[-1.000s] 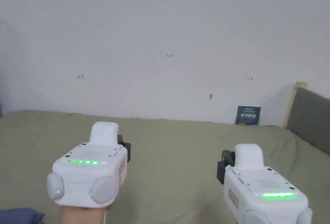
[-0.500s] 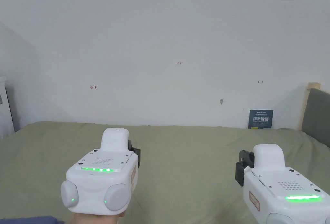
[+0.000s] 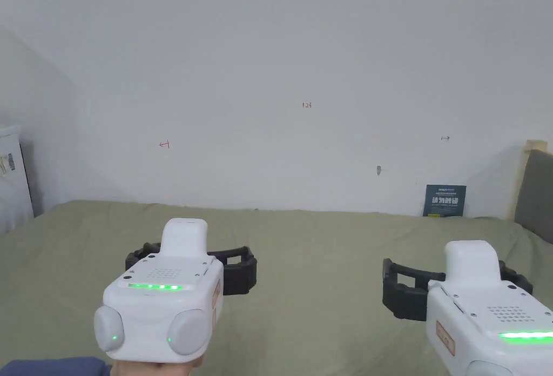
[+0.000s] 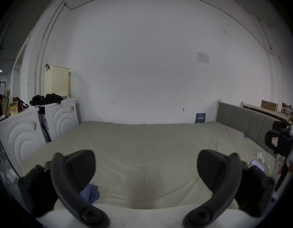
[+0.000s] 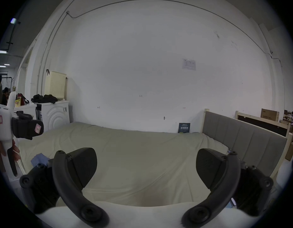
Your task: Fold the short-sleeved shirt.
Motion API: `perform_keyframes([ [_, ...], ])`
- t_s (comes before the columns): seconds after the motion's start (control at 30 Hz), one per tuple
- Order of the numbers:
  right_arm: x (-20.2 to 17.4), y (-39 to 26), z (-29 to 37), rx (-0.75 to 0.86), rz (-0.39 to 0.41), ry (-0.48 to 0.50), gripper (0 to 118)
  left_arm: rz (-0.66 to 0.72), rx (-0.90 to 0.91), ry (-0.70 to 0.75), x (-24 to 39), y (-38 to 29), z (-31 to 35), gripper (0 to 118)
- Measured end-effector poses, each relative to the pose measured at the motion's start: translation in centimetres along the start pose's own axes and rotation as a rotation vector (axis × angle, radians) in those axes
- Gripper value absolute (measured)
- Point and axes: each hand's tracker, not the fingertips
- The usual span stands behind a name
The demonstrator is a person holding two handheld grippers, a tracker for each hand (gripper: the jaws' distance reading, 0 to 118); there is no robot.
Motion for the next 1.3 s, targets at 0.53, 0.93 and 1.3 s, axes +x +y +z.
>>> perform_keyframes([
  [0.53,1.5,0.6,0.4,-0.026,-0.016,0.0,118,0.047,-0.078,-0.056,-0.5,4.6,0.6,118],
  [0.93,1.8,0.5,0.4,-0.029,-0.012,-0.007,118,0.025,-0.068,-0.083,0.0,5.3,0.8,118],
  [1.3,1.6,0.4,0.4,-0.027,-0.019,-0.001,118,0.047,-0.139,-0.056,0.4,6.2,0.9,118],
])
